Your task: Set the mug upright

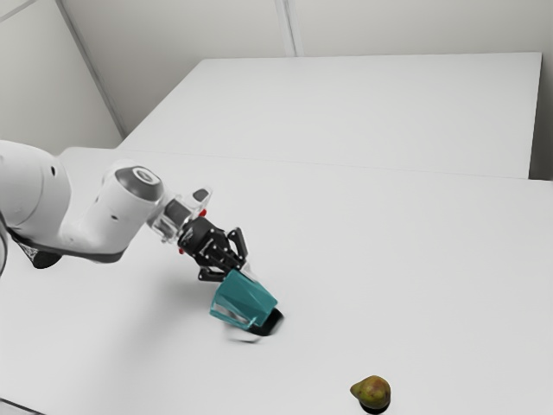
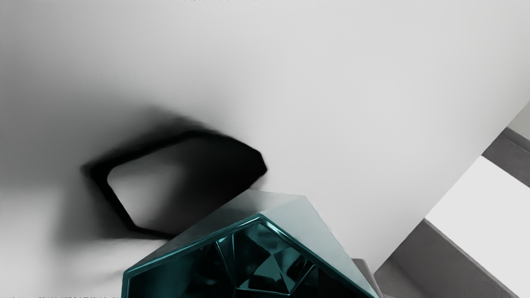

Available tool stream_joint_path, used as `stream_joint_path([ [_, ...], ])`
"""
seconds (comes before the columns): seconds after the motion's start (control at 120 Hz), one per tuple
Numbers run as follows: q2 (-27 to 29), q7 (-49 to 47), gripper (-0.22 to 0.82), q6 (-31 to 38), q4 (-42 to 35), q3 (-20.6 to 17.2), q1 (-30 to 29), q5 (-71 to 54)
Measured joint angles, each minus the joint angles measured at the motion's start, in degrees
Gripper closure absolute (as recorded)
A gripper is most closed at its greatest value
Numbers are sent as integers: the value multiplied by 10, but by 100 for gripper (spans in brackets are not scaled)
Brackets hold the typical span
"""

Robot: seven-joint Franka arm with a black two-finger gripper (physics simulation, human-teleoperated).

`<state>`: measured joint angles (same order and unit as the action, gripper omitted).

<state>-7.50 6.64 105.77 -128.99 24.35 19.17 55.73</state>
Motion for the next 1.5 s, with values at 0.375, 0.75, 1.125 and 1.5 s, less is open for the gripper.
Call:
stream_joint_path([
  [0.375,35,-13,79,53,17,4,14,-121],
  [0.75,52,-49,79,153,42,10,81,-255],
  [1.125,70,-106,79,193,39,30,127,-420],
  [1.5,72,-155,79,209,32,42,140,-504],
])
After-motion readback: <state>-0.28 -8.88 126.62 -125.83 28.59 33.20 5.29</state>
